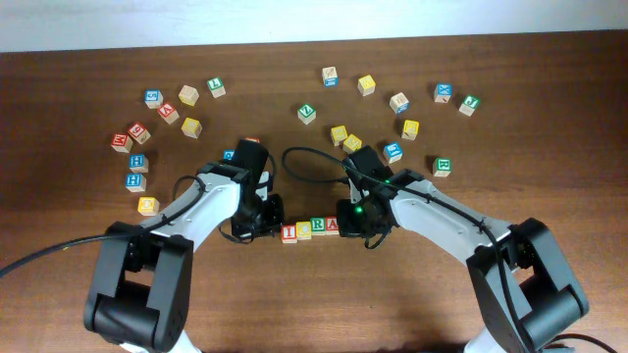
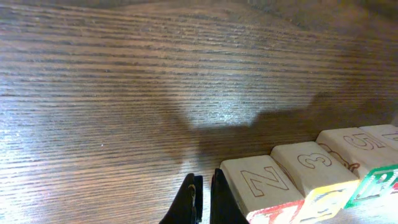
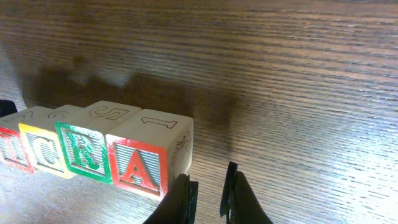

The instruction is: Spell out ICRA

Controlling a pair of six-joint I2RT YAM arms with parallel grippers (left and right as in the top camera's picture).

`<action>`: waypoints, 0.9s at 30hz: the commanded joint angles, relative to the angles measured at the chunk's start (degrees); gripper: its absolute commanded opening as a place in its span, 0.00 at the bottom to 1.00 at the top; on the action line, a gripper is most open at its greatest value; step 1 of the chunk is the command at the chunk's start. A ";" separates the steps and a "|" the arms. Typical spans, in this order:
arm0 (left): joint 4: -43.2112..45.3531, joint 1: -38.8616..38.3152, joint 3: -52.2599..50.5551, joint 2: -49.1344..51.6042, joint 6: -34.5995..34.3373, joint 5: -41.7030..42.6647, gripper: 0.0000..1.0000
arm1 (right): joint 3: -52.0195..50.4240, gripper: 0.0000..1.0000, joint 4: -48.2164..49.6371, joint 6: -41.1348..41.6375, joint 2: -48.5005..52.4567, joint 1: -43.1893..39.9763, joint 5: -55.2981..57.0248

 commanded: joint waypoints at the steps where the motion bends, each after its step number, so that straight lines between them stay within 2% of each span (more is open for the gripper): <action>1: 0.17 -0.33 -0.59 0.02 -0.70 -0.83 0.00 | -0.35 0.13 0.00 0.04 0.00 0.31 0.15; 5: -1.11 -0.15 -0.33 -0.04 -0.70 -4.81 0.00 | -0.35 0.16 -0.59 0.07 0.00 0.28 0.76; 9: -8.22 3.17 4.13 -0.17 -0.63 -10.34 0.00 | -0.13 0.16 -2.51 0.04 -0.02 -1.66 1.20; 12: -12.79 4.83 7.32 -1.40 2.58 -10.27 0.00 | -0.11 0.16 -5.07 0.02 -0.02 -4.33 1.22; 16: -16.22 4.81 7.37 -7.17 2.32 -10.86 0.00 | -0.13 0.17 -8.72 -0.04 -0.02 -7.78 1.22; 20: -22.16 3.17 6.40 -11.58 2.01 -8.48 0.00 | -0.13 0.17 -8.26 -1.05 -0.02 -8.48 2.14; 21: -21.70 1.14 4.15 -11.58 1.22 -4.96 0.00 | -0.13 0.17 -7.28 -1.03 -0.02 -8.50 2.36; 25: -17.42 -5.11 -1.90 -11.58 -5.84 -4.22 0.00 | -0.13 0.17 -5.33 2.01 -0.02 -8.48 3.10; 27: -10.86 -8.33 -4.87 -11.58 -10.69 -4.44 0.00 | -0.13 0.17 -4.50 1.99 -0.02 -8.48 3.43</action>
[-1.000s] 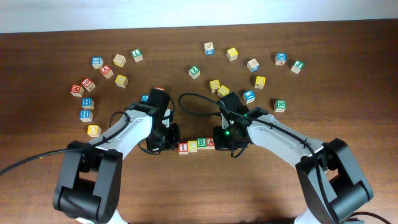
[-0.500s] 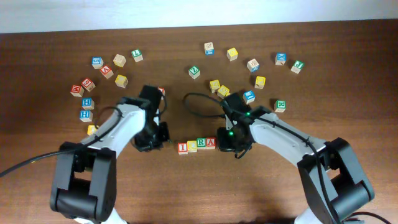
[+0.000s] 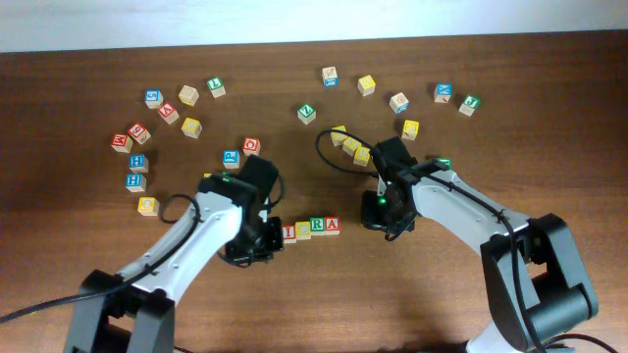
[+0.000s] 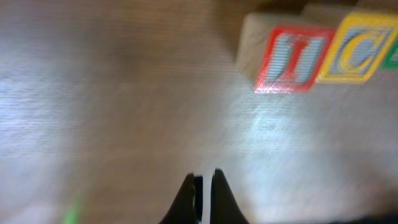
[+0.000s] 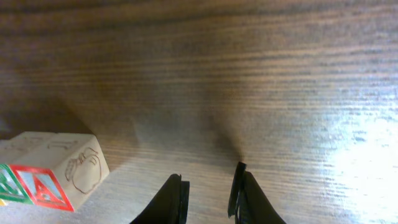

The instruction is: Spell out ICRA

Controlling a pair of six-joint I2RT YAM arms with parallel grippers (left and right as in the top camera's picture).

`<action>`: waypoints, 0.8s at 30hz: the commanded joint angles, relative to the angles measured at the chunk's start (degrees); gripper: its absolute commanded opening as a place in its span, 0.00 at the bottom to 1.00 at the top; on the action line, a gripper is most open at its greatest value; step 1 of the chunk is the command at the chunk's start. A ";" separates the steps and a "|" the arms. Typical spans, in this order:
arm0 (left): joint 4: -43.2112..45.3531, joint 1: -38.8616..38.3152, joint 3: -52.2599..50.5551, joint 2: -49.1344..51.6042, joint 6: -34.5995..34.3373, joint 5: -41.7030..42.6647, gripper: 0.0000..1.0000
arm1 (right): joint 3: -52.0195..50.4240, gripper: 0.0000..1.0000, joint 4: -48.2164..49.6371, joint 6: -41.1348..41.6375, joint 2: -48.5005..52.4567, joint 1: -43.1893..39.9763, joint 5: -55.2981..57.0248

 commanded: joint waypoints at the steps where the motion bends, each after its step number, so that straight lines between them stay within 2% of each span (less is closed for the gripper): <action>1: 7.98 -3.74 -4.20 -0.24 -7.32 0.81 0.00 | -0.13 0.18 0.55 0.76 -0.02 -0.28 2.34; 5: 15.89 -6.32 -8.87 -0.20 -10.19 -0.24 0.00 | -0.13 0.21 0.46 0.74 -0.02 -0.26 4.11; 8: 18.73 -8.26 -9.66 -0.20 -10.21 -6.54 0.00 | -0.13 0.22 0.92 0.74 -0.02 -0.28 4.70; 11: 21.24 -9.40 -9.66 0.15 -10.21 -9.09 0.00 | -0.13 0.22 1.09 0.74 -0.02 -0.28 5.60; 24: 24.17 -10.23 -9.66 4.96 -10.16 -9.29 0.00 | -0.13 0.23 1.07 0.72 -0.02 -0.26 5.60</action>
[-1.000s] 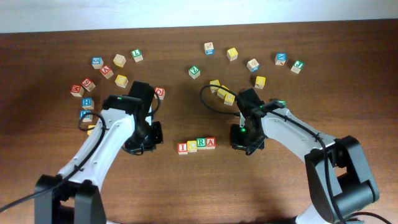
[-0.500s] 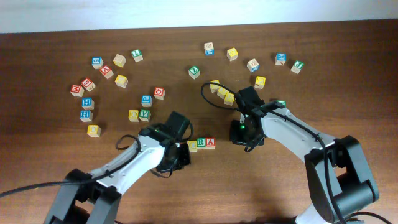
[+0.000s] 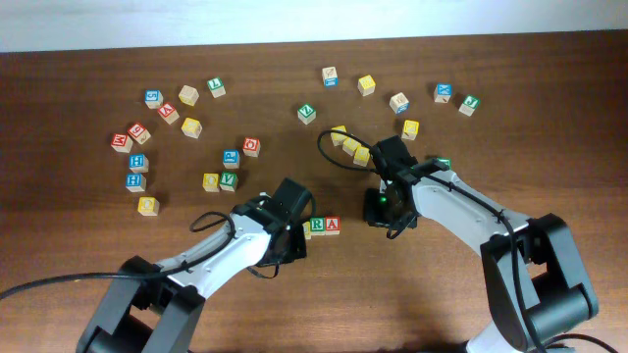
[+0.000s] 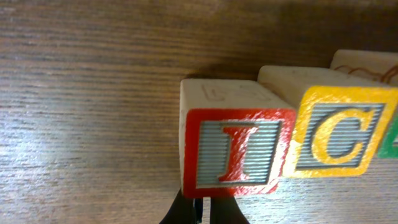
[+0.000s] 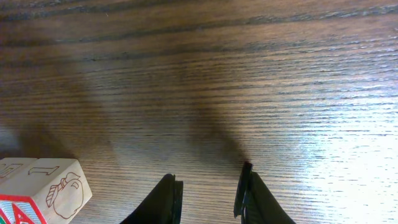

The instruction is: Spell out ICRA

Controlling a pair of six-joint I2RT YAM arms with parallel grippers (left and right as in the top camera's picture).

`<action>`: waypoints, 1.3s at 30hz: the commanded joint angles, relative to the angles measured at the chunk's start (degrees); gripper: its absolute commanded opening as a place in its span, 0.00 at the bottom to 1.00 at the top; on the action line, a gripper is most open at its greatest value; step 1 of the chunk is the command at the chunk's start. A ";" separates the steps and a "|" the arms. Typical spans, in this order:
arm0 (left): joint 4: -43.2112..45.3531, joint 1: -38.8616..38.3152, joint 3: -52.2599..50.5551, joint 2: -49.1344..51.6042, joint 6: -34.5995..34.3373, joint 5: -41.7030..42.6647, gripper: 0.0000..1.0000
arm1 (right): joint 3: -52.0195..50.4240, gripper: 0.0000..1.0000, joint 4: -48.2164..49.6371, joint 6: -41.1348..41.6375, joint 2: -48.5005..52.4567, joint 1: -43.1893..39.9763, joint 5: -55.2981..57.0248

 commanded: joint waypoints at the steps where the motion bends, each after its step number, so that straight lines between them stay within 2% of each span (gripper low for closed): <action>1: 1.14 -0.26 -0.63 2.01 -0.52 -1.70 0.00 | -0.13 0.23 0.02 0.44 -0.02 -0.26 0.72; 4: 1.27 -0.26 -0.63 2.01 -0.55 -3.87 0.00 | -0.13 0.24 0.02 0.44 -0.02 -0.28 0.72; 22: 3.74 -0.22 -0.63 2.01 -0.28 -4.48 0.00 | -0.13 0.24 -0.02 0.44 -0.02 -0.26 0.70; 25: 2.69 -0.22 -0.61 2.01 -0.31 -1.90 0.00 | -0.13 0.24 -0.22 0.44 -0.02 -0.26 0.70; 29: 1.86 -0.24 -0.59 1.99 -0.31 5.90 0.00 | -0.13 0.27 -0.33 0.44 -0.02 -0.26 0.72; 39: 5.95 -0.26 -0.61 2.01 -0.31 6.05 0.00 | -0.13 0.28 -0.02 0.44 -0.02 -0.11 0.70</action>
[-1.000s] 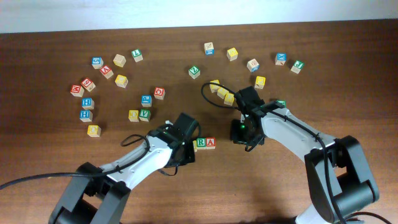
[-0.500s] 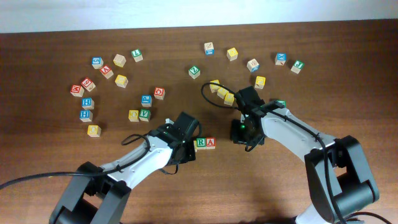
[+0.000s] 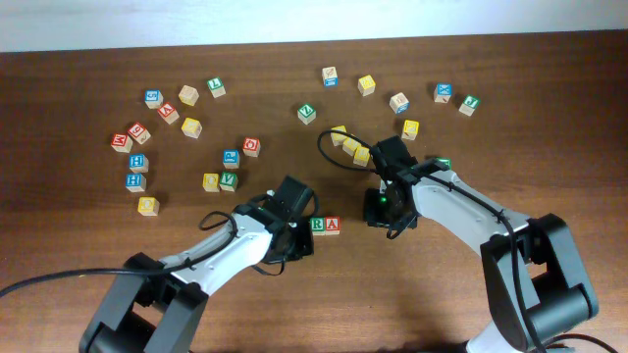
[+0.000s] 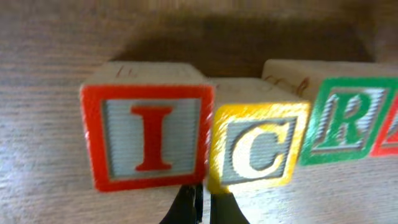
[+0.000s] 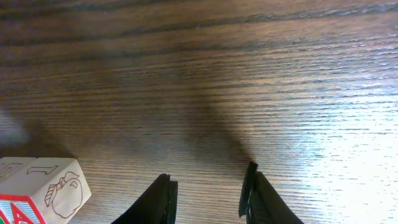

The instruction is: Spell out ICRA

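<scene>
Four letter blocks stand in a row in the left wrist view: red I (image 4: 146, 137), yellow C (image 4: 258, 146), green R (image 4: 345, 121) and the edge of red A (image 4: 388, 127). My left gripper (image 4: 202, 200) is shut and empty, its tips against the front of the row where I meets C. Overhead, the left gripper (image 3: 294, 237) hides I and C; R (image 3: 318, 225) and A (image 3: 333, 225) show. My right gripper (image 5: 208, 190) stands open over bare wood, to the right of the A block (image 5: 46, 186), apart from it.
Loose letter blocks lie scattered across the back of the table (image 3: 491, 314): a group at the left (image 3: 137, 157), a few near the middle (image 3: 228, 167), yellow ones beside the right arm (image 3: 350, 147), and more at the back right (image 3: 444, 93).
My left gripper has shifted right along the front of the row, from the I block's face to the joint between I and C. The right gripper's fingers stand slightly wider apart.
First both grippers flanked the I C R A row, the left shut at the I end, the right nearly shut by A. Then the left was in front of the row and the right stood off to the right, opening. The left then touched I's front, and now the I-C joint.
</scene>
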Controlling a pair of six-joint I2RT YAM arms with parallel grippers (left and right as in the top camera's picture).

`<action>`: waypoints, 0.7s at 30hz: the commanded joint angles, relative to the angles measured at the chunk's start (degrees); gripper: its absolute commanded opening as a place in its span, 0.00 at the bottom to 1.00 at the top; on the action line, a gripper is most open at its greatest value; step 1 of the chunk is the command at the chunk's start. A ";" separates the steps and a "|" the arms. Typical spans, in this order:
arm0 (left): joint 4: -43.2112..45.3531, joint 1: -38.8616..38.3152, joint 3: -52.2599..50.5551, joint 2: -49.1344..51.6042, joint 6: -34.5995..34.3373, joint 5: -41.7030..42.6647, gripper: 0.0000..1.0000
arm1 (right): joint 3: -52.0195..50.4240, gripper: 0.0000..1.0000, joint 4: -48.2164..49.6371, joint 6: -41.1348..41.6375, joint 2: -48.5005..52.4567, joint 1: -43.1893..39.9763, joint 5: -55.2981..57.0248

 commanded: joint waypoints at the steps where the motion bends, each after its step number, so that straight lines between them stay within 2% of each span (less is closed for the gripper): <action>1: 1.92 -0.11 -0.59 1.27 -0.31 0.55 0.00 | -0.13 0.28 0.11 0.48 -0.02 -0.11 0.72; 21: 3.93 -0.11 -0.59 1.27 -0.31 -1.77 0.00 | -0.13 0.28 0.09 0.48 -0.02 -0.11 0.72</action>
